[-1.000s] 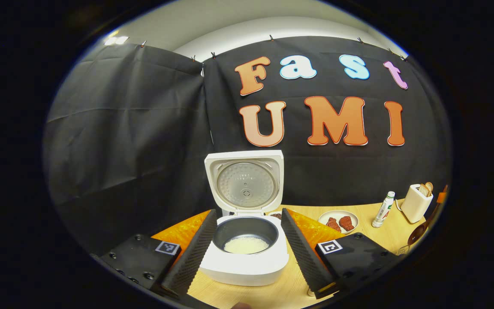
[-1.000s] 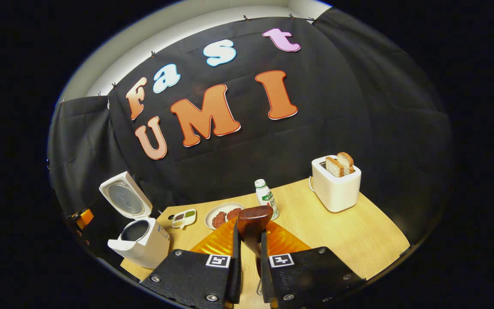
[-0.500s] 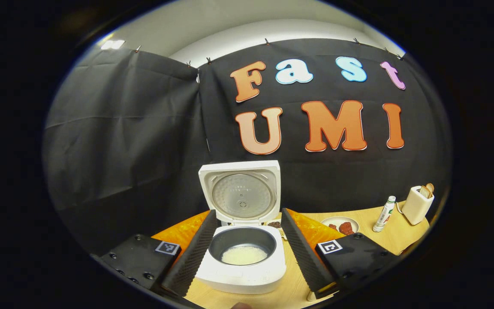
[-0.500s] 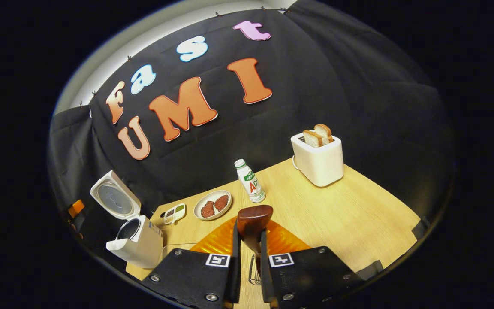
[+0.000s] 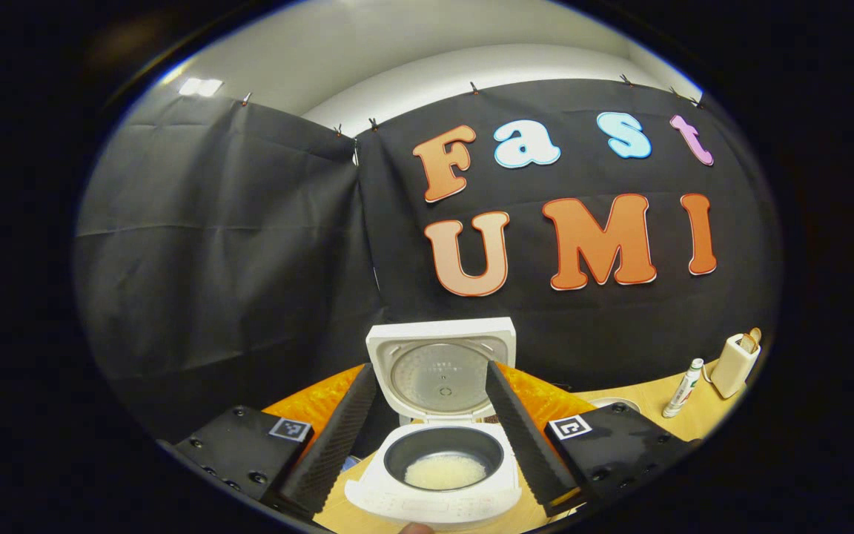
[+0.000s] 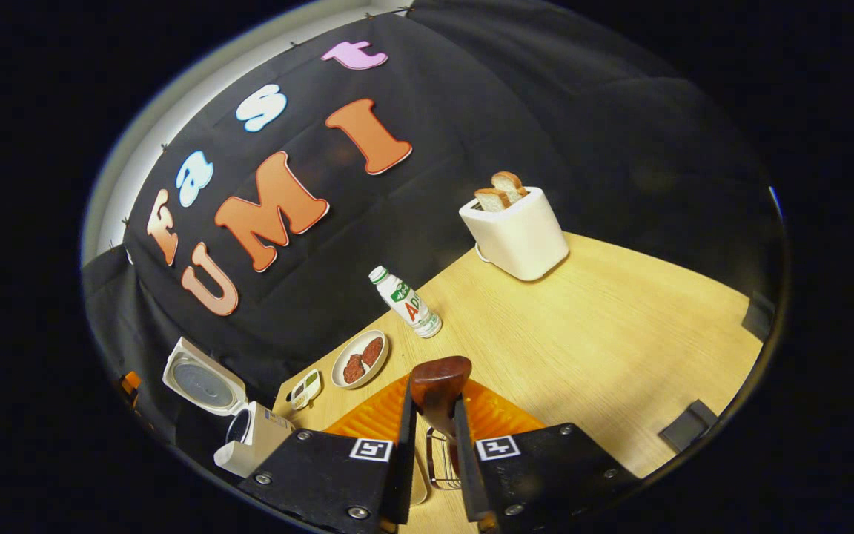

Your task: Close the left gripper, press the button to open the rice cooker; take a wooden spoon from the chopstick holder with the right hand, scoop a spoonful of rice and pour it into the rice cooker, then put the wooden spoon back into the chopstick holder.

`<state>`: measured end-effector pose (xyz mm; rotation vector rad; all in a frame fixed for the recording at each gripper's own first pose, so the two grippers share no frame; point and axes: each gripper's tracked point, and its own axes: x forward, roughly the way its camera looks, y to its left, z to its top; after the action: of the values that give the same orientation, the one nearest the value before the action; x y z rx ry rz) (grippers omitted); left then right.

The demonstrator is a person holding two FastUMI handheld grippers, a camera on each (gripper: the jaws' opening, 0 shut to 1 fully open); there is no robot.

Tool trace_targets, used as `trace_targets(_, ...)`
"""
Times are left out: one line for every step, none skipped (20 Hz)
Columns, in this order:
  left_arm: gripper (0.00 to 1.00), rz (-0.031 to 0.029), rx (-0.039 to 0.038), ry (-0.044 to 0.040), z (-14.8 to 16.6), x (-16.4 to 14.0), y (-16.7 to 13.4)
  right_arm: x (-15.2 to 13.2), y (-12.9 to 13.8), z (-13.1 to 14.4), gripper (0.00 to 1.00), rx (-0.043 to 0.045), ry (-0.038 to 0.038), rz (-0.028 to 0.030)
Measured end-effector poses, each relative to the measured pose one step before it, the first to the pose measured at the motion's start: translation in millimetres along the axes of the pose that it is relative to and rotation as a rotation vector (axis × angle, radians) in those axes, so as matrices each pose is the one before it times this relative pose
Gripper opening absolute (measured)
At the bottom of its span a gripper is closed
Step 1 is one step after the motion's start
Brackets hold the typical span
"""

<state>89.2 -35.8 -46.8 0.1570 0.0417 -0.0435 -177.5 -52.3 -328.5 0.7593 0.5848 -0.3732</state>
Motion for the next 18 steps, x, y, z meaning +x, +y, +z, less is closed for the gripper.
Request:
trace_targets(0.97, -0.01508, -0.04426, -0.0106, 5.86, 6.19, 0.16, -2.54, 2.45, 7.0, 0.31, 0.02371, -0.0245, 0.00745)
trace_targets(0.96, -0.0055, -0.04027, 0.00225, 3.87, 7.46, 1.62, 0.0, -1.09, 5.45, 0.34, 0.00315, -0.01873, -0.00178)
trace_targets(0.96, 0.00664, -0.02243, 0.00219, 3.36, 10.32, 5.9, -1.31, -2.71, 4.93, 0.39, -0.01851, -0.00949, -0.01045)
trace_targets(0.97, 0.00291, -0.01001, -0.00103, 5.69, 9.77, 4.18, -1.98, -3.26, 4.49, 0.42, -0.0324, -0.01157, -0.01444)
trace_targets(0.97, -0.00623, -0.01096, -0.0055, 6.98, 7.17, 0.01, -2.7, -3.11, 10.01, 0.51, -0.03815, -0.01892, -0.01524)
trace_targets(0.97, -0.01835, -0.00563, -0.00509, 7.53, 9.32, -3.5, -4.18, -2.33, 12.86, 0.56, -0.03905, -0.02383, -0.01338)
trace_targets(0.97, -0.01431, -0.00705, -0.01002, 9.08, 8.71, -1.89, -4.06, -3.54, 14.24, 0.59, -0.03649, -0.0229, -0.01507)
trace_targets(0.97, -0.01557, -0.0068, 0.00216, 7.5, 10.07, -3.27, -5.51, -2.43, 13.99, 0.62, -0.03417, -0.0255, -0.0122)
trace_targets(0.97, -0.00841, -0.0068, -0.0067, 8.11, 12.77, -0.82, -5.08, -2.75, 16.34, 0.7, -0.03131, -0.02713, -0.01395)
trace_targets(0.97, -0.01002, -0.0114, 0.00084, 6.93, 12.77, -2.26, -6.3, -1.89, 16.78, 0.73, -0.02669, -0.0326, -0.00826)
trace_targets(0.97, -0.01219, -0.01147, 0.00053, 5.02, 14.04, -3.55, -5.09, -1.84, 16.72, 0.76, -0.01969, -0.02993, -0.01155)
trace_targets(0.97, -0.01113, -0.00707, 0.015, 1.46, 13.03, -3.73, -6.25, -2.06, 15.37, 0.76, -0.01044, -0.02441, -0.00917)
trace_targets(0.97, -0.00795, -0.01088, 0.01707, -1.9, 11.36, -2.0, -6.27, -1.16, 15.3, 0.77, -0.00653, -0.02731, -0.00812)
trace_targets(0.97, -0.01397, 0.00009, 0.0296, -5.4, 10.76, -2.63, -5.41, 0.42, 15.21, 0.78, -0.00278, -0.03018, -0.00413)
trace_targets(0.97, 0.00539, -0.00284, 0.01644, -1.83, 11.63, 3.01, -5.73, -1.23, 14.68, 0.78, -0.00522, -0.02785, -0.00644)
trace_targets(0.97, -0.00637, 0.00764, 0.02502, -4.61, 12.31, -1.16, -6.12, -0.36, 13.67, 0.78, -0.00702, -0.02593, -0.004)
trace_targets(0.97, -0.00838, 0.00382, 0.0189, -3.72, 13.43, -1.28, -6.54, -0.82, 13.02, 0.79, -0.0096, -0.01915, -0.00425)
trace_targets(0.97, -0.02182, -0.00904, 0.03153, -6.02, 14.35, -3.62, -11.64, 2.69, 8.58, 0.79, -0.0117, -0.02101, -0.00454)
